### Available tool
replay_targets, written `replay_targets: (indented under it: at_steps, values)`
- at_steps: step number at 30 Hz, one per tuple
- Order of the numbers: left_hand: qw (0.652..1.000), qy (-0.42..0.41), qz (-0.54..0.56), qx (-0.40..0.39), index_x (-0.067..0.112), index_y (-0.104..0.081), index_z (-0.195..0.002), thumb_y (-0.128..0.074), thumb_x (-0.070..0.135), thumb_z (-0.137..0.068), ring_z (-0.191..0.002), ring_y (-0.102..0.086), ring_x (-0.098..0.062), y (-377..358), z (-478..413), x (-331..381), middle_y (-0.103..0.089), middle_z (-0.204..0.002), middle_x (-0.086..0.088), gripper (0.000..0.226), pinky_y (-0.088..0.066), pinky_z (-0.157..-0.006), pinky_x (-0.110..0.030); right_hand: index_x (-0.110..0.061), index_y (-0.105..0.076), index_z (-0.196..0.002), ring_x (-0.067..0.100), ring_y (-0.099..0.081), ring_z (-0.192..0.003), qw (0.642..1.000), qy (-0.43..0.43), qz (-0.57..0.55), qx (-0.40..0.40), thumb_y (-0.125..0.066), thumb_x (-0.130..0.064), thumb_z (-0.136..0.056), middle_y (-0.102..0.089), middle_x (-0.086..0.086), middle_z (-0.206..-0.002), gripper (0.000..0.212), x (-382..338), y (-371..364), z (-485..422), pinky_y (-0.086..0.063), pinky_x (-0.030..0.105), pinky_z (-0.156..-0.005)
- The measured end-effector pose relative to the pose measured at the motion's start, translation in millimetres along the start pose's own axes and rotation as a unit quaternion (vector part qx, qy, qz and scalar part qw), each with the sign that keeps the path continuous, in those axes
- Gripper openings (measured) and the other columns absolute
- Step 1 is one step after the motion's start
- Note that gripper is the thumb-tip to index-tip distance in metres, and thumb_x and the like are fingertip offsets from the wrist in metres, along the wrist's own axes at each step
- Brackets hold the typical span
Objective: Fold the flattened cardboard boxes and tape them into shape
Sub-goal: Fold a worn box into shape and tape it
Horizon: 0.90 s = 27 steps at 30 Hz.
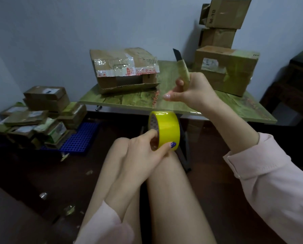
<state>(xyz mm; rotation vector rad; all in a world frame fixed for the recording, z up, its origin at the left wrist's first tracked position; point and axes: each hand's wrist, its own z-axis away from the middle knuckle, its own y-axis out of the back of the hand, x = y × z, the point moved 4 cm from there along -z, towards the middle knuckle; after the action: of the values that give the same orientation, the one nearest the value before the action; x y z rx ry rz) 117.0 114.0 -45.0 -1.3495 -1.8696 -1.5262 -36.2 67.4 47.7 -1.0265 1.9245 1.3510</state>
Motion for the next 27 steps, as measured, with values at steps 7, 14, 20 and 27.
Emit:
replay_targets:
  at_steps: [7, 14, 20, 27]
  values:
    - [0.991, 0.017, 0.129, -0.023, 0.011, -0.062, -0.1, -0.062, 0.022, -0.09, -0.085, -0.068, -0.009, -25, -25, 1, -0.073, -0.089, 0.003, 0.015, -0.052, -0.083, -0.043, -0.023, -0.036, -0.065, 0.022, -0.067, -0.091, 0.991, -0.023, 0.116, 0.06, -0.083, -0.025, -0.07, -0.07, -0.006, -0.076, 0.047, 34, 9, -25, -0.044, 0.054, -0.092]
    - [0.994, 0.034, 0.104, 0.001, 0.01, -0.058, -0.085, -0.055, 0.048, -0.081, -0.07, -0.063, -0.026, -38, -47, -12, -0.067, -0.072, -0.008, 0.038, -0.051, -0.071, -0.048, -0.021, -0.04, -0.068, 0.023, -0.058, -0.093, 0.969, -0.024, 0.228, 0.097, -0.071, -0.027, -0.083, -0.067, -0.003, -0.087, 0.035, 68, -8, -37, -0.023, 0.032, -0.081]
    - [0.992, 0.068, 0.086, 0.055, 0.014, -0.037, -0.057, -0.057, 0.035, -0.091, -0.047, -0.035, -0.01, -37, -45, -20, -0.04, -0.046, 0.002, 0.044, -0.032, -0.055, -0.036, -0.016, -0.051, -0.073, 0.021, -0.057, -0.086, 0.959, 0.022, 0.239, 0.152, -0.071, -0.027, -0.082, -0.064, -0.005, -0.08, 0.024, 68, -13, -38, -0.014, 0.029, -0.072]
    - [0.973, 0.11, 0.202, 0.01, 0.009, -0.066, -0.083, -0.054, 0.048, -0.081, -0.075, -0.064, -0.032, -57, -49, -40, -0.069, -0.071, -0.009, 0.041, -0.051, -0.069, -0.05, -0.012, -0.058, -0.075, 0.021, -0.054, -0.092, 0.953, -0.076, 0.265, 0.122, -0.077, -0.037, -0.075, -0.056, -0.003, -0.082, 0.031, 83, -13, -49, -0.03, 0.035, -0.086]
